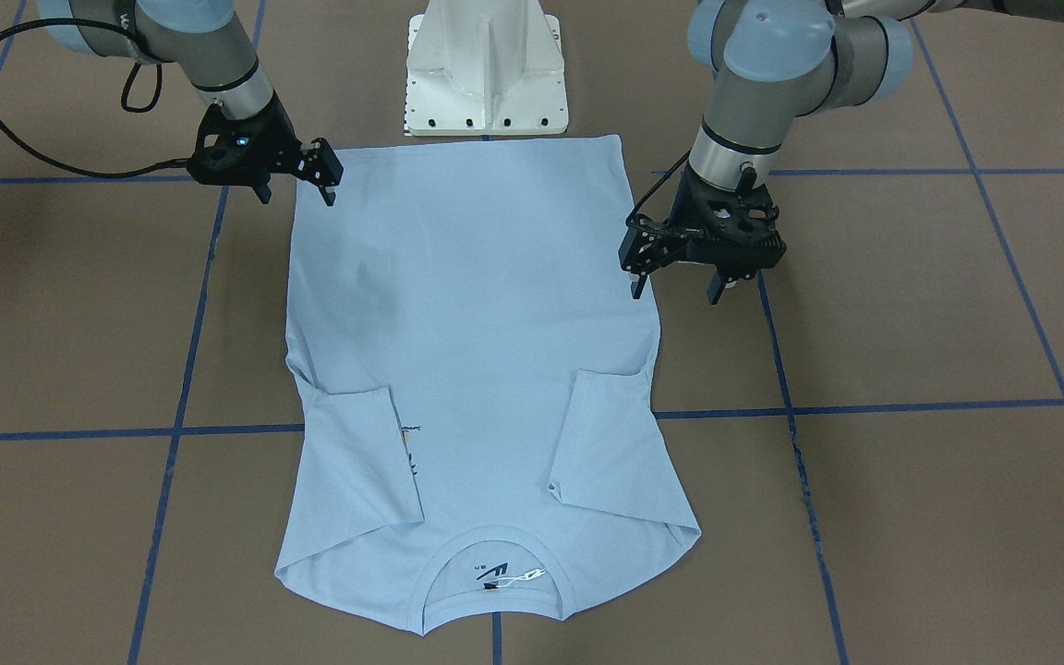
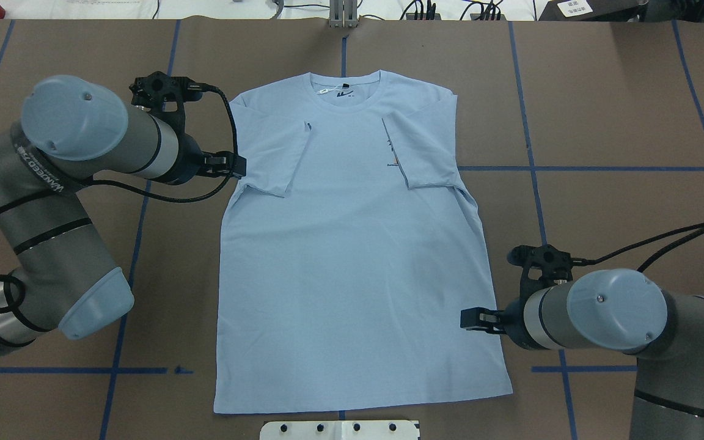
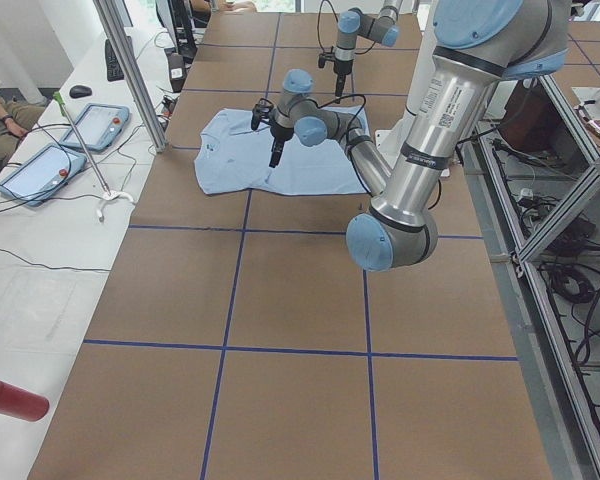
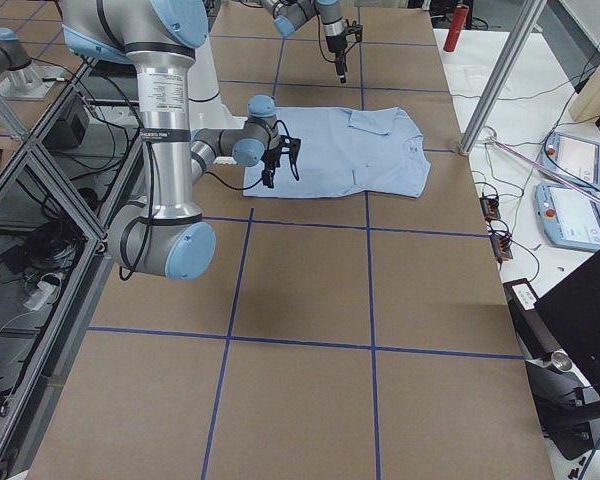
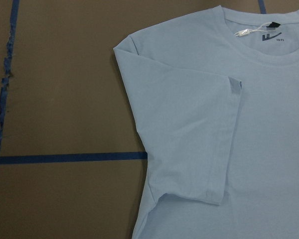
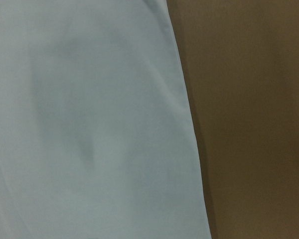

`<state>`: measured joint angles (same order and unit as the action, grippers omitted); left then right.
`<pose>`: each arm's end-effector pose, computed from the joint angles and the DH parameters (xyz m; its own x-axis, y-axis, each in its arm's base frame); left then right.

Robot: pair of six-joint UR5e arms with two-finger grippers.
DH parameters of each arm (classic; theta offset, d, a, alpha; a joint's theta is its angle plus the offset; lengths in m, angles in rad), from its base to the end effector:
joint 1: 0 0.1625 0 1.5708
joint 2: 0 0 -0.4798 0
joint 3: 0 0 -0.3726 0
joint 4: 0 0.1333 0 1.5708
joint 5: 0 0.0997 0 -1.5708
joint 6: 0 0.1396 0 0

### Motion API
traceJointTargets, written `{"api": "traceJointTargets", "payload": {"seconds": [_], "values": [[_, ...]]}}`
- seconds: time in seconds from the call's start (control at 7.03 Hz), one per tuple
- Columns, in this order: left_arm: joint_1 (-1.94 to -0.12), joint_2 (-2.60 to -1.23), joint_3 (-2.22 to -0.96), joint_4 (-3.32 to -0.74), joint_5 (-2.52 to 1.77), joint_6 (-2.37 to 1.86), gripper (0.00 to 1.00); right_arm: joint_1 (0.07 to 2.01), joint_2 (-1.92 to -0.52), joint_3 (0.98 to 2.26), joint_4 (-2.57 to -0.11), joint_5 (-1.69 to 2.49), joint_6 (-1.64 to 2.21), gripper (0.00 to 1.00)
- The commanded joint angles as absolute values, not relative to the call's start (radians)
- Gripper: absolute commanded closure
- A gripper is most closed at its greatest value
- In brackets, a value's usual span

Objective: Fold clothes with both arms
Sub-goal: 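Move both grippers to the shirt hem nearest the robot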

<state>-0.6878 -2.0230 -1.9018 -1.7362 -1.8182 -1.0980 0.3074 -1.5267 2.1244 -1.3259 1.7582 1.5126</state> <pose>0.4329 -0.4840 0.3290 0.6112 0.0693 -0.7885 0.2060 0.9479 0.2430 -0.4421 -0.2529 0.4490 0.6428 0.1441 0.7523 -0.1276 0.9886 -0.0804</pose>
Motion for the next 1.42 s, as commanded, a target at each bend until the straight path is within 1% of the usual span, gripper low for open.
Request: {"api": "traceJointTargets", "payload": {"seconds": [0.0,0.28,0.57,0.85,1.14,1.28], "values": [[-0.684,-2.023,-1.921,-1.735,-1.818,-1.1,0.0,0.22,-1.578,2.125,-1.327,1.735,1.531,0.0],[-0.681,-2.028,-1.922,-1.735,-1.818,-1.1,0.0,0.189,-1.578,2.088,-1.327,1.726,1.531,0.0],[-0.68,-2.029,-1.922,-1.735,-1.818,-1.1,0.0,0.18,-1.575,2.086,-1.328,1.73,1.529,0.02],[-0.68,-2.029,-1.922,-1.735,-1.816,-1.1,0.0,0.178,-1.572,2.086,-1.327,1.743,1.529,0.26],[-0.68,-2.031,-1.921,-1.735,-1.816,-1.1,0.0,0.173,-1.569,2.076,-1.327,1.744,1.529,0.45],[-0.68,-2.031,-1.922,-1.735,-1.816,-1.1,0.0,0.17,-1.566,2.066,-1.325,1.744,1.529,0.45]]}}
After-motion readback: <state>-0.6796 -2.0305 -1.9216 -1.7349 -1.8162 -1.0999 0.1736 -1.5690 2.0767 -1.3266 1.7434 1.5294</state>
